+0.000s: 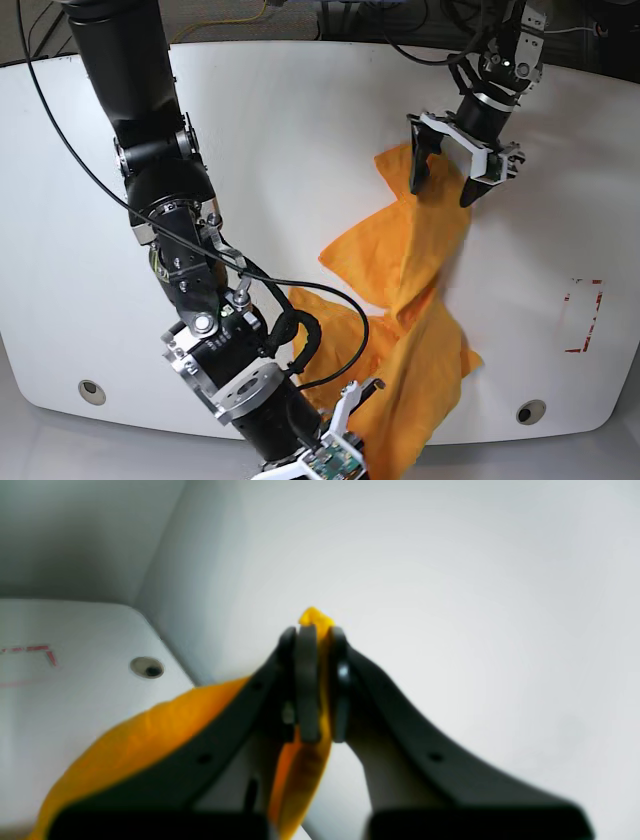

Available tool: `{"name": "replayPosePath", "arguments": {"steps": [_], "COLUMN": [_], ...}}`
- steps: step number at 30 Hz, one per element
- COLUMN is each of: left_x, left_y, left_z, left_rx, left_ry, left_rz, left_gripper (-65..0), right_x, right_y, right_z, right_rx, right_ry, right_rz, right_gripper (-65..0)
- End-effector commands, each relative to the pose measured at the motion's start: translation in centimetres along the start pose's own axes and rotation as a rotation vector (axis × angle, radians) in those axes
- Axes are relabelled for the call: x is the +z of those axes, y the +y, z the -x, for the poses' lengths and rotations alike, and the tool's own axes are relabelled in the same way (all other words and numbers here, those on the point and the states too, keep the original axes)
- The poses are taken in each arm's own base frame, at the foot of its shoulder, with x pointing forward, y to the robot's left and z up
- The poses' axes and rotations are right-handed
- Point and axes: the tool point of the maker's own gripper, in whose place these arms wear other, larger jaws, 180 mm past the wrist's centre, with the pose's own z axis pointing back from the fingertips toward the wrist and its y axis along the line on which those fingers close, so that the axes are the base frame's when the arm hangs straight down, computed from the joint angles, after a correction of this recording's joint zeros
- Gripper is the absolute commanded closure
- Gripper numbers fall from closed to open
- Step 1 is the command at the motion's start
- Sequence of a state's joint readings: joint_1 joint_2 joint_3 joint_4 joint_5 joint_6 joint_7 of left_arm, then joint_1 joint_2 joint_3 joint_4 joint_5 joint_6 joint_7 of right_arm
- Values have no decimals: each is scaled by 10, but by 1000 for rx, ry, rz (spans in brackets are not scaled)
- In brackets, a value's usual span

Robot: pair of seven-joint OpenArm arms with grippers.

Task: Layout the t-shirt on the table in an organized manner, then fold the t-shirt properly
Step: 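Lift the shirt with the right gripper and lower the left gripper onto it, then grasp another part of the shirt with the left gripper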

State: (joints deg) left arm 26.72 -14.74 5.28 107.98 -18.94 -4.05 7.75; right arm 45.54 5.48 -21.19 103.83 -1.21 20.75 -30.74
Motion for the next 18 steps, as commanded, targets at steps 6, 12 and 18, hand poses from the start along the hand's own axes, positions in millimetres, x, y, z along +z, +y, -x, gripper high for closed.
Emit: {"name": "replayPosePath", "arguments": {"steps": [6,12,18], "left_x": [9,7,0], "left_y": [24,29,26], "left_z": [-6,16,43], "left_rx": [37,52,75], "left_ry": [-36,18,81], "left_rz": [-95,-105,-95], "left_gripper": [-446,-446,-446], "right_x": [2,2,3], "right_y": [-24,-24,-25], "right_z": [-23,-23,-24], "right_rx": [10,11,14], "right_ry": [-69,-68,-70], "right_rz": [61,63,65], "right_gripper": [-6,-6,-6]}}
